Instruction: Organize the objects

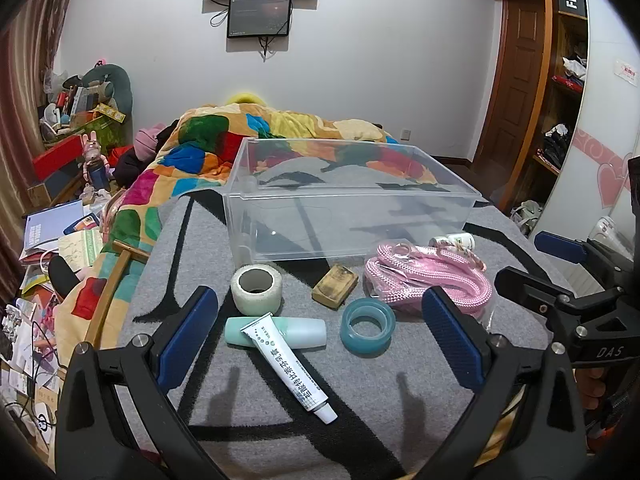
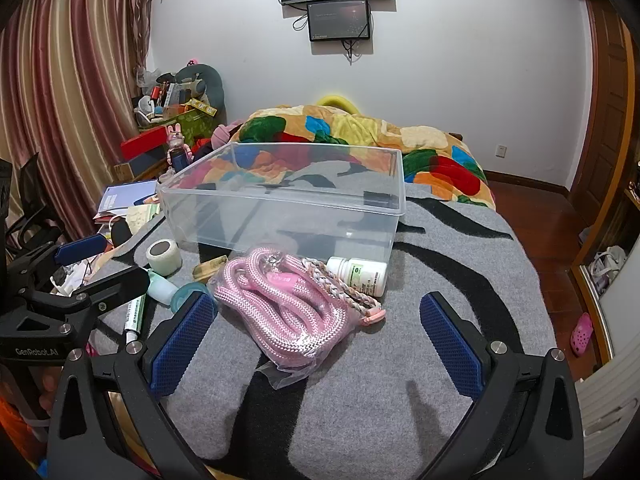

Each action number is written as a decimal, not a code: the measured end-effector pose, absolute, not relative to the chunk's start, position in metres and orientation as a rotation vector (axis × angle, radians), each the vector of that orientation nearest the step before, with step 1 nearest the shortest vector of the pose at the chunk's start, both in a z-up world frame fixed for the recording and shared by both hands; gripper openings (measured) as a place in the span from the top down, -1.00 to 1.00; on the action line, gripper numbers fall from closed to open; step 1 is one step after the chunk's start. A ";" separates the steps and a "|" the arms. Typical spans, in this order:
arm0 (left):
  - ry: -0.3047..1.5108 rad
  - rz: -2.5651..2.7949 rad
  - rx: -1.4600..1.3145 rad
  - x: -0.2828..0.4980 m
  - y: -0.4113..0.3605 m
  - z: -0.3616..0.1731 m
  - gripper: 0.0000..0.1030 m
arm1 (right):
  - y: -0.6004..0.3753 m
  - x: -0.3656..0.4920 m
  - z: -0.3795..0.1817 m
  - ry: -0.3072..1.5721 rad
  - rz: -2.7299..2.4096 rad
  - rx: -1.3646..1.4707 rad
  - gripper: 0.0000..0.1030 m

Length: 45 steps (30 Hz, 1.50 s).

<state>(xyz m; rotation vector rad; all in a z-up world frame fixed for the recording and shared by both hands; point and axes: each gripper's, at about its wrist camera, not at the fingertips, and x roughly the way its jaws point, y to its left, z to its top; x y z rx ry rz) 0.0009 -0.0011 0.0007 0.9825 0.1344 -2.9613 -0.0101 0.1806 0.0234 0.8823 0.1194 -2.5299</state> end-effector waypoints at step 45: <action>0.127 -2.962 0.974 0.006 0.000 0.005 -1.00 | 0.179 -0.008 0.024 0.107 -2.526 0.885 -0.99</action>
